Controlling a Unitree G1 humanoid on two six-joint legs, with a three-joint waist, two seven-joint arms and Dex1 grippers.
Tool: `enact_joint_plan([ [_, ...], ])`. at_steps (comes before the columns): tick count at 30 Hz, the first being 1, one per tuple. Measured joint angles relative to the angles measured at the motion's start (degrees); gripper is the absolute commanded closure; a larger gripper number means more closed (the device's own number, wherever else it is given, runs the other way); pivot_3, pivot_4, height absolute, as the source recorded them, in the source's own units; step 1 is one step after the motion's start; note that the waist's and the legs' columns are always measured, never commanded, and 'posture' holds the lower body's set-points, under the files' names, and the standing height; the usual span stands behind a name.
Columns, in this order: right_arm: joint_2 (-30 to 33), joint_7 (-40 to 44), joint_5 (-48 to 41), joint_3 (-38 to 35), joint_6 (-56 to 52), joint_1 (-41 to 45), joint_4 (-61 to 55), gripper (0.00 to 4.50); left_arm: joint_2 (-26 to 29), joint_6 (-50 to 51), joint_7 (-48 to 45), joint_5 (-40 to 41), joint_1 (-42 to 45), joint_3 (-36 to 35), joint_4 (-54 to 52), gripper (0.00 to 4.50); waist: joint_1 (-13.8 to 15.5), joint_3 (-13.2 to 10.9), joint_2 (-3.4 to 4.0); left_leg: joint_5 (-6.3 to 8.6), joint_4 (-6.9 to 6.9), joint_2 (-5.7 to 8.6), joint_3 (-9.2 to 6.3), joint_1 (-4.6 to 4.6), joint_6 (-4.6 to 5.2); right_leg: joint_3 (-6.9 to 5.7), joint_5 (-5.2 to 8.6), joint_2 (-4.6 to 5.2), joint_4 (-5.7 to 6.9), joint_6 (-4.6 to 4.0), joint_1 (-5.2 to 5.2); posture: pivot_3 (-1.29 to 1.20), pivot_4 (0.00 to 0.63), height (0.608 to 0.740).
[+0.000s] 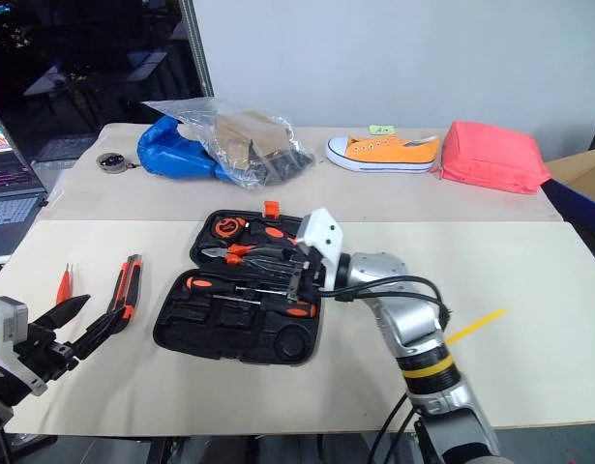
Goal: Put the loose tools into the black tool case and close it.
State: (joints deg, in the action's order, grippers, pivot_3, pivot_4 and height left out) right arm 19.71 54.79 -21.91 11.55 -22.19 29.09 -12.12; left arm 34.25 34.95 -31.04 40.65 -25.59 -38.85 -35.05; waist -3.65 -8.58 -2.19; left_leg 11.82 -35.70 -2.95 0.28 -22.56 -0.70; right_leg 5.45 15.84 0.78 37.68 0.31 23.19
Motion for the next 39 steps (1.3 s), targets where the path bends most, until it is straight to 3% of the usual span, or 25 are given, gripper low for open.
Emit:
enact_joint_plan([
  [7, 9.2, 12.1, -7.8, -4.1, 0.6, -0.8, -3.5, 0.07, 6.0, 15.8, 15.0, -0.1, 13.0, -2.2, 10.5, 0.78, 0.0, -0.3, 0.11, -0.01, -0.14, 0.06, -0.04, 0.06, 0.02, -0.07, 0.21, -0.10, -0.01, 0.41, -0.11, 0.00, 0.150, 0.740],
  [11, 10.1, 14.1, -8.9, -4.8, 1.2, -0.9, -4.4, 0.03, 9.8, 23.3, 18.6, -0.3, 21.5, 1.2, 13.7, 0.78, -0.1, -0.3, 0.10, -0.01, -0.12, 0.06, -0.07, 0.04, 0.01, -0.06, 0.13, -0.13, 0.06, 0.27, -0.06, 0.00, 0.150, 0.740],
  [17, 10.4, 14.1, -10.9, -5.0, 1.2, -1.0, -6.2, 0.03, 10.8, 30.9, 24.3, -2.4, 32.8, 2.3, 21.3, 0.78, -0.5, -0.3, 0.10, 0.05, -0.06, 0.07, -0.10, 0.01, -0.08, 0.01, -0.01, -0.13, 0.06, 0.03, 0.02, 0.00, 0.150, 0.740],
  [26, 11.7, 13.8, -10.8, -5.1, 1.2, -1.3, -6.5, 0.03, 11.5, 26.5, 23.5, -11.6, 34.6, 8.4, 36.2, 0.78, 0.4, -0.3, 0.10, 0.14, -0.11, 0.12, -0.13, -0.19, -0.25, -0.11, -0.02, 0.02, -0.03, 0.04, 0.08, 0.00, 0.150, 0.740],
  [39, 12.8, 13.0, -9.9, -5.0, 1.9, -2.7, -7.0, 0.03, 3.4, 17.3, 19.9, -11.0, 32.1, 0.9, 32.0, 0.78, 1.2, -0.3, 0.10, 0.14, -0.13, 0.13, -0.18, -0.17, -0.25, -0.12, -0.03, 0.22, 0.02, 0.08, 0.05, 0.00, 0.150, 0.740],
])
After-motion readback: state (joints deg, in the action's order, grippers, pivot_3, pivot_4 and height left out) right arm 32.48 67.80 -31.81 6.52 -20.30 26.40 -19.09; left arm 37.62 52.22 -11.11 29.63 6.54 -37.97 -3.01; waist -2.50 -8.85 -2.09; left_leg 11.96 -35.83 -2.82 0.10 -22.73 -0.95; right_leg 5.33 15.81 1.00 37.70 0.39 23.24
